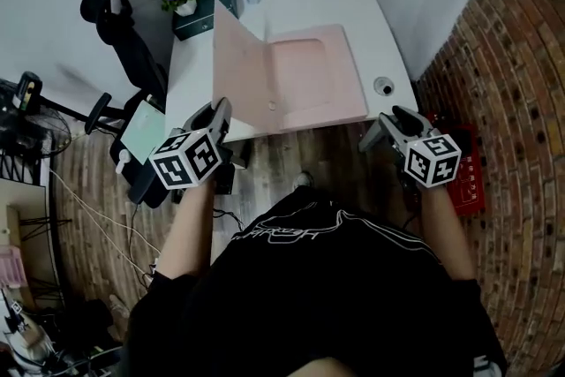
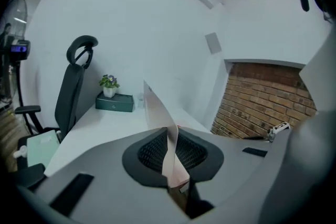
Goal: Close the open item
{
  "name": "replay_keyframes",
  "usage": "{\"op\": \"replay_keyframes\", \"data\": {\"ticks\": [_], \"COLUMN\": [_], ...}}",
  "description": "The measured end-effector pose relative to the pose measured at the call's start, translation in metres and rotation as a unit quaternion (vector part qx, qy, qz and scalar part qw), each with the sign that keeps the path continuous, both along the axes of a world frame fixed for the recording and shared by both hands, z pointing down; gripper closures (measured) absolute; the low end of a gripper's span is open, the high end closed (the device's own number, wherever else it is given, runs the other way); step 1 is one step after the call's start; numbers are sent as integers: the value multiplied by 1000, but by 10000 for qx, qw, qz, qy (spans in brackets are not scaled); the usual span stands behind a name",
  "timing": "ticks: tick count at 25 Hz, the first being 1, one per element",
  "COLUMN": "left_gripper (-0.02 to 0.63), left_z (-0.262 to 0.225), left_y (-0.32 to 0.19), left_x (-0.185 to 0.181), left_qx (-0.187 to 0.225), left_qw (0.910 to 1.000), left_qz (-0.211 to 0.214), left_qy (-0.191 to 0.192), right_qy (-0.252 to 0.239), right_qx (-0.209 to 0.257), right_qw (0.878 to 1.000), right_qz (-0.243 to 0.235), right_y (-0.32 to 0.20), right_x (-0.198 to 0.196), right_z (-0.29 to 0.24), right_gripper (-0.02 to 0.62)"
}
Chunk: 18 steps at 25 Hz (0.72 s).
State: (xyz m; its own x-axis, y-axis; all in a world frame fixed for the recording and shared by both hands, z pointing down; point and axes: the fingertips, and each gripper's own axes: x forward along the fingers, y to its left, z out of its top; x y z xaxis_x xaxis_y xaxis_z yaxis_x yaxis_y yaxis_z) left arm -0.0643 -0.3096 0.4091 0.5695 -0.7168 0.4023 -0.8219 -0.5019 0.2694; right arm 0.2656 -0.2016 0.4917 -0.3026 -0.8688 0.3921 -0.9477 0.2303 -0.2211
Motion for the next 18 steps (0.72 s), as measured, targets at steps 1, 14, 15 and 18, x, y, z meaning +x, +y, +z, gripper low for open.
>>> {"op": "replay_keyframes", "data": {"ticks": [1, 14, 15, 18], "left_gripper": [552, 549, 548, 545], "left_z": [-3, -9, -6, 6], "left_y": [3, 22, 24, 31], "left_x": [10, 133, 142, 167], "left_qx": [66, 593, 599, 518], "left_qw": [9999, 9885, 9871, 9833], "left_qz": [113, 1229, 1320, 1599], "left_qy": [-68, -647, -684, -704], "right_qy": [-3, -134, -160, -465], "right_qx": [41, 242, 241, 143], "right_qw": [10000, 9993, 9991, 9974], "right_qz": [4, 266, 308, 528], "right_y": [6, 64, 67, 72], "right_x": [1, 28, 30, 36], "right_z": [-4, -17, -17, -13], "right_gripper": [448, 592, 592, 592]}}
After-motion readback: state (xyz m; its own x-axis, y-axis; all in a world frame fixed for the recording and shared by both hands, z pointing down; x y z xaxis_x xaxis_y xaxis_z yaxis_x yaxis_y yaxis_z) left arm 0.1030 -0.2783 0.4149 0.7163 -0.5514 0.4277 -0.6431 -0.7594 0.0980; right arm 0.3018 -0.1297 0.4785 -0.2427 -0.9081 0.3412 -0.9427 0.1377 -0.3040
